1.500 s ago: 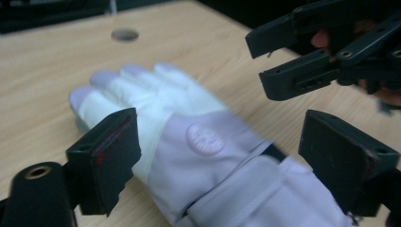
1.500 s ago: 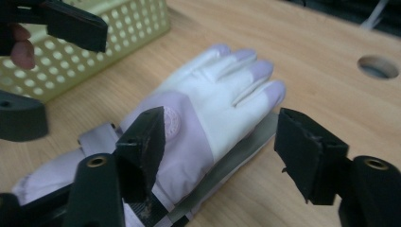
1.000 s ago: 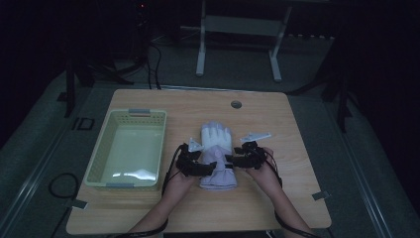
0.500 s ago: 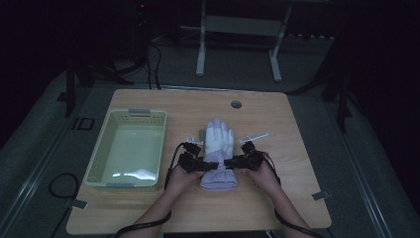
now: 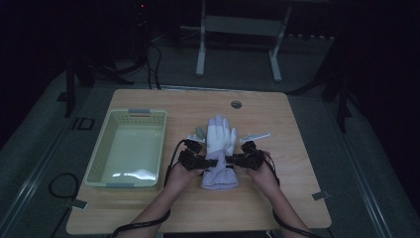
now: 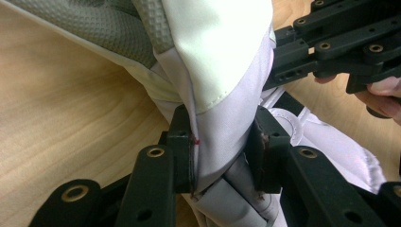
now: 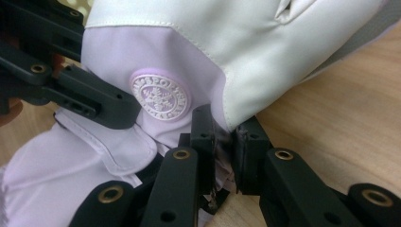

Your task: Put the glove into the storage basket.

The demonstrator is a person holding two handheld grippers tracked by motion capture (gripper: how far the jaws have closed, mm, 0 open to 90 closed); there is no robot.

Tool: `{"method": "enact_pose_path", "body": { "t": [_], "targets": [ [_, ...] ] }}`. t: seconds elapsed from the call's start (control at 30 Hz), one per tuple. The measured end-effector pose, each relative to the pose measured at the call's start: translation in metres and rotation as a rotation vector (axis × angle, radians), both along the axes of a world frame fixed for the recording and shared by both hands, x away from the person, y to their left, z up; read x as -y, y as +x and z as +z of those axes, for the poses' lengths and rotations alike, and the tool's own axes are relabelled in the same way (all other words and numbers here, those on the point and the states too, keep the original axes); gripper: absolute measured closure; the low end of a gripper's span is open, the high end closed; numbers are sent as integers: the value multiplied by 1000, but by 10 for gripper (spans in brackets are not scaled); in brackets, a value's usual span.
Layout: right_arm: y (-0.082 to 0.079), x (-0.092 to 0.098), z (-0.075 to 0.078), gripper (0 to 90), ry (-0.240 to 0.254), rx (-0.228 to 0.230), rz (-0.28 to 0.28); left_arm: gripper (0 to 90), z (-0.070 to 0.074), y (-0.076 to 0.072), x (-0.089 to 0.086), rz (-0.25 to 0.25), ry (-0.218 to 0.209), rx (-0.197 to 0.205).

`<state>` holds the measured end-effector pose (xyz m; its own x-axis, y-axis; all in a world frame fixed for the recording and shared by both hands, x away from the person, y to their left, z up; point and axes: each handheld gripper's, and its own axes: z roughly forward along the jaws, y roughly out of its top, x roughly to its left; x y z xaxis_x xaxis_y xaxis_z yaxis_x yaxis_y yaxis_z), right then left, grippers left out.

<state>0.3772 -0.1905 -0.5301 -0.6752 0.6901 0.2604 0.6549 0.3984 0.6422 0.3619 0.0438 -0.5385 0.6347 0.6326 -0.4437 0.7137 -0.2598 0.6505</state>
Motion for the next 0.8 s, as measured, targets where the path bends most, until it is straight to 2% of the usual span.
{"method": "enact_pose_path", "body": {
  "t": [0.03,0.07,0.13,0.23,0.5,0.8],
  "targets": [
    [0,0,0,806,0,0,0,686,0,0,0,0,0,0],
    [-1,0,3,807,2,7,-1,686,8,-2,-1,7,8,25],
    [-3,-1,19,809,15,33,1,712,19,-3,-4,3,5,40],
    [-6,-4,29,811,8,52,3,714,30,-4,-6,-8,15,54],
    [-11,-11,51,811,19,91,9,718,55,-7,-14,-15,27,79],
    [-13,-28,78,810,33,130,27,719,83,-7,-35,-22,39,101]
  ]
}}
